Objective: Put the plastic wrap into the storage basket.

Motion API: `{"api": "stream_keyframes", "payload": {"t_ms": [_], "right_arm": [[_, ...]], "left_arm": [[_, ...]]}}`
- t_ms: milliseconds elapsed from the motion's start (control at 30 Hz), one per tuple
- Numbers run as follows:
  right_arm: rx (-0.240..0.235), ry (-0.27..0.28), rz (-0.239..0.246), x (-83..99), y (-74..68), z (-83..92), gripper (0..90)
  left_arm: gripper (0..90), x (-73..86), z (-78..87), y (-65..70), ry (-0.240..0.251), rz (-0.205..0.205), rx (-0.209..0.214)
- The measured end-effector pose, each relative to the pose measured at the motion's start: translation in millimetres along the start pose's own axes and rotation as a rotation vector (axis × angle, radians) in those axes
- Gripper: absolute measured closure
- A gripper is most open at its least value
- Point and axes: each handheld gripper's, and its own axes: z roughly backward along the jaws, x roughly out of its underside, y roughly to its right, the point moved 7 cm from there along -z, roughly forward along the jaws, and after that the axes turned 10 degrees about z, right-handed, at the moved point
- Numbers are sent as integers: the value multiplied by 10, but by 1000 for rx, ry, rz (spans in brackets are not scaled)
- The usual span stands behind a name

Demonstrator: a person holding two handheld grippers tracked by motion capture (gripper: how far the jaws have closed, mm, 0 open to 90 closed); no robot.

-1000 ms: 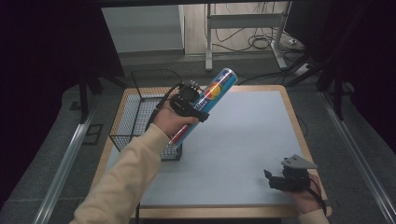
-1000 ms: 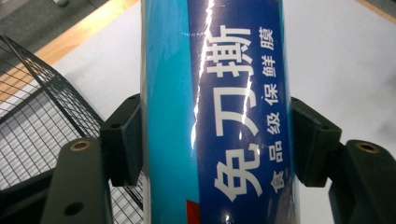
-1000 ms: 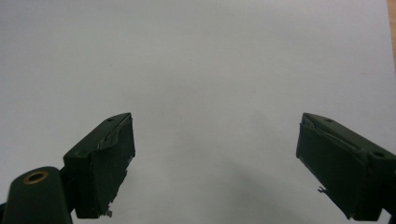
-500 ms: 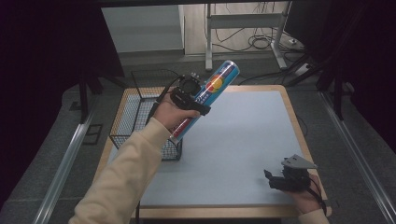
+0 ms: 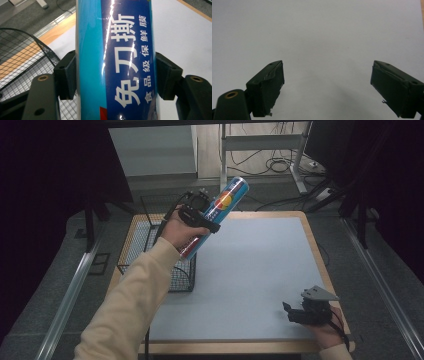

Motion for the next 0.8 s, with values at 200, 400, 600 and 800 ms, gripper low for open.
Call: {"api": "stream_keyframes", "payload": {"t_ms": [200,400,600,800], "right_arm": [[1,2,-10,-1,17,6,120],[2,7,-8,-11,11,10,120],[4,6,-4,-13,8,7,120],[4,2,-6,-12,2,0,120]], "left_arm": [[318,-15,-38,-187,3,24,-16],[318,32,-74,-367,-4,34,-50],[318,128,-131,-519,-14,54,-71],[318,209,-194,-674,-34,68,-94]]}}
